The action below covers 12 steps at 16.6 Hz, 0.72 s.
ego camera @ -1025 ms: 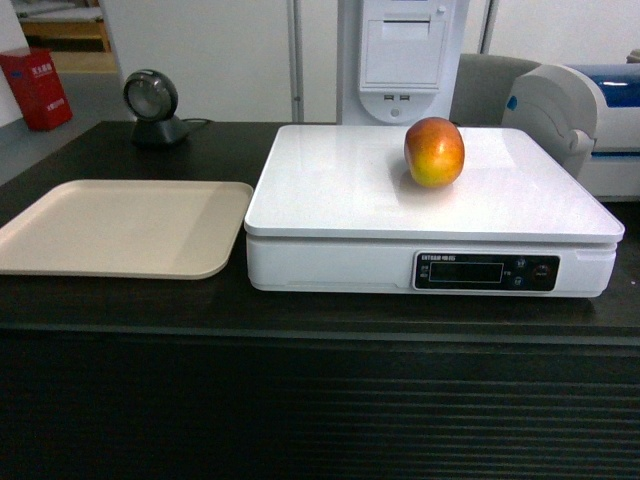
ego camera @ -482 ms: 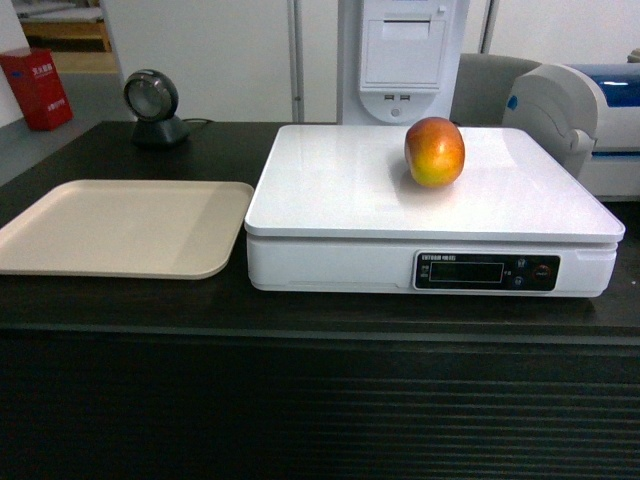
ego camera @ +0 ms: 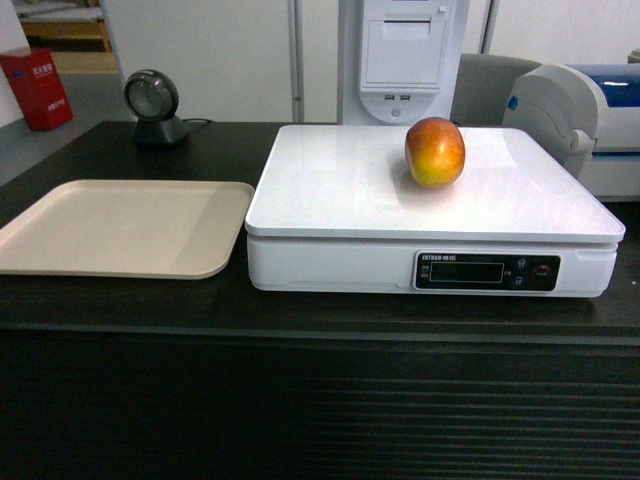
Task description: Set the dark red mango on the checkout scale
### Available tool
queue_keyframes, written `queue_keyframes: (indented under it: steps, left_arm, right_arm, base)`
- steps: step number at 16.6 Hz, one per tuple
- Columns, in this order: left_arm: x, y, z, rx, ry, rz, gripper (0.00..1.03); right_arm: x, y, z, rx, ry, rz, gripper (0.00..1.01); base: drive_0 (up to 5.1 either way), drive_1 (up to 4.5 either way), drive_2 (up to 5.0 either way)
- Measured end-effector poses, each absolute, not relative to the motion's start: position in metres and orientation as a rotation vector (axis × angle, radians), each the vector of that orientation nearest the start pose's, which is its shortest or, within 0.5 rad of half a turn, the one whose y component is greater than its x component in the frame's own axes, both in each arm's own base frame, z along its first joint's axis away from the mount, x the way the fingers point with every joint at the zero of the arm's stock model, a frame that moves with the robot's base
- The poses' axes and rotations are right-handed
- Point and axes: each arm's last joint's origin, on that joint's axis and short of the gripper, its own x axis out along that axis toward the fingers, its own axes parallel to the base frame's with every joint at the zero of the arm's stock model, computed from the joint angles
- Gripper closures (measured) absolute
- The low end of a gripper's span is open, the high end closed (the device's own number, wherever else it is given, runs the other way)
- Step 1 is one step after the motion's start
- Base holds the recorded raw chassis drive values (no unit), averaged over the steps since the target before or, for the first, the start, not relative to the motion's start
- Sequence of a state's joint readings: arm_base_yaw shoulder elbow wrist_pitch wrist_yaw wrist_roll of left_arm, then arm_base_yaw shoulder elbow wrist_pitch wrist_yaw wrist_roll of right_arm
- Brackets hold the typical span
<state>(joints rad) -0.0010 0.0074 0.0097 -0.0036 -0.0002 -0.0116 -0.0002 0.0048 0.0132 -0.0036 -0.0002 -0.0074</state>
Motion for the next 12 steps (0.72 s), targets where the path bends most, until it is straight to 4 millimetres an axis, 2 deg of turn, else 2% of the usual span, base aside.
queue_keyframes:
  steps: [1, 12]
  left_arm:
    - [0.0976, -0.0001, 0.1659, -0.012, 0.001, -0.001, 0.05]
    - [0.0976, -0.0001, 0.1659, -0.011, 0.001, -0.001, 0.05]
  right_arm:
    - [0.0972, 0.0, 0.1673, -0.008, -0.005, 0.0, 0.03]
    - [0.0972, 0.0, 0.1673, -0.008, -0.005, 0.0, 0.03]
  base:
    - [0.0, 0.0, 0.0]
    - [0.0, 0.0, 0.0]
